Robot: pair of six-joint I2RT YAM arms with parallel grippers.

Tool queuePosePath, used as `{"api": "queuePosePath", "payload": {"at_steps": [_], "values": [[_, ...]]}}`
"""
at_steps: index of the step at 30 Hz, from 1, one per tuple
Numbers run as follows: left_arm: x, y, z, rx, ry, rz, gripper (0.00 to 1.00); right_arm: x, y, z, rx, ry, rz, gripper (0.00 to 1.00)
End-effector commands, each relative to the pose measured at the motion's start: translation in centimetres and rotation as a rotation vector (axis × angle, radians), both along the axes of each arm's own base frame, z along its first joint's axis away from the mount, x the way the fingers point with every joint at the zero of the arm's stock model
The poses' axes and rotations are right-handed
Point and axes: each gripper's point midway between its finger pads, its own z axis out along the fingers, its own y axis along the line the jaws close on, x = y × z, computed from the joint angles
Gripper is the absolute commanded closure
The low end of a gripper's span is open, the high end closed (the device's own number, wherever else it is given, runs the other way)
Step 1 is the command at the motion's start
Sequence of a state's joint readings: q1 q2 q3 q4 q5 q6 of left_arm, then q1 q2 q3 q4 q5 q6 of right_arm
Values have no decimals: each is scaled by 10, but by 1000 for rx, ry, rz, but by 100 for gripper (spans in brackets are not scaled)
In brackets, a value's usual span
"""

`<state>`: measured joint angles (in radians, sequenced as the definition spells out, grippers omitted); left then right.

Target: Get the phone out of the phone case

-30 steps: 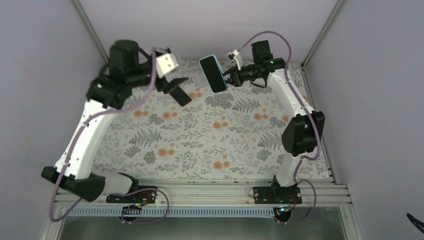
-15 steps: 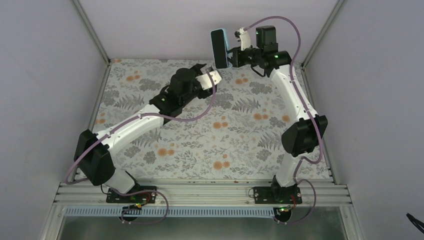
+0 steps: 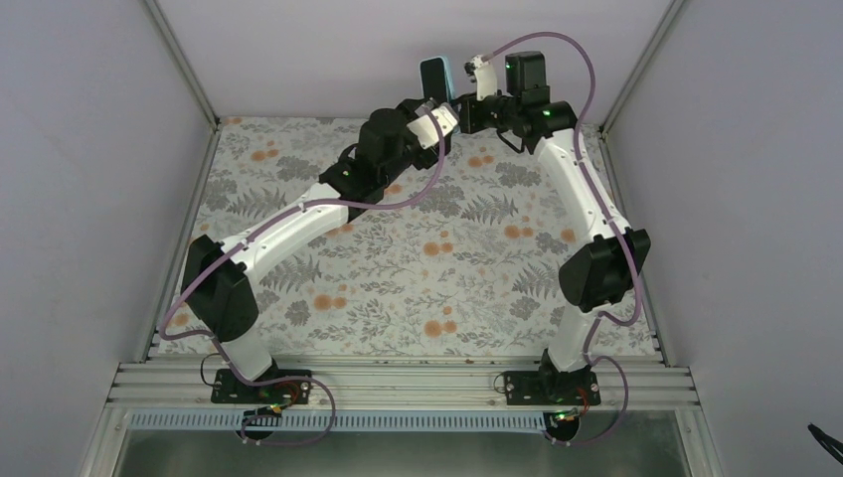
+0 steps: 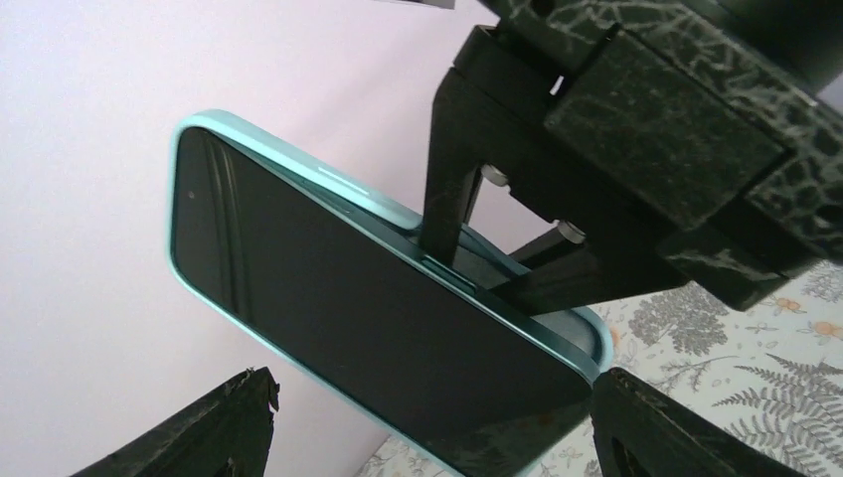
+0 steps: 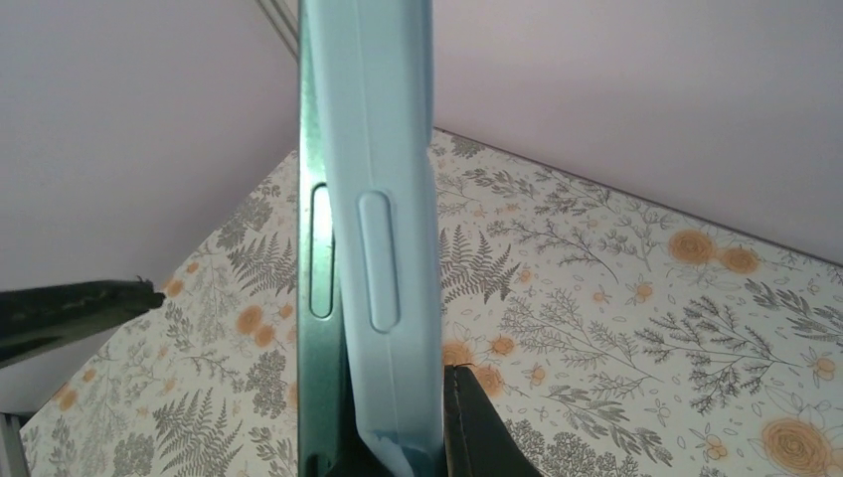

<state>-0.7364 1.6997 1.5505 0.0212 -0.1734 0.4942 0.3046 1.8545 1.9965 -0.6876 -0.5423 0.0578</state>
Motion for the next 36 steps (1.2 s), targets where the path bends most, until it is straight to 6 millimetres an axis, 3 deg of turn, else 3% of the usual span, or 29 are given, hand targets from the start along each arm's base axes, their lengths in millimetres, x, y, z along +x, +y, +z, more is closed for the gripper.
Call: {"api": "queuePosePath", "payload": {"at_steps": [1,16,27,31,36], "values": [[-4,-5,8,-37,23,-28,22,-2,1,44,45,-122,-17,97],[-3,-10,-3,-52,75,-54,22,2,4,45,54,-128,-31,97],[14,-12,-13,-52,91,4,22,-3,11,48,61,-127,-15,97],[20,-4,-10,-72,78,59,23,-5,11,47,61,-124,-14,97],[9,-2,-6,-89,84,17,24,-4,10,43,50,-126,-21,97]]}}
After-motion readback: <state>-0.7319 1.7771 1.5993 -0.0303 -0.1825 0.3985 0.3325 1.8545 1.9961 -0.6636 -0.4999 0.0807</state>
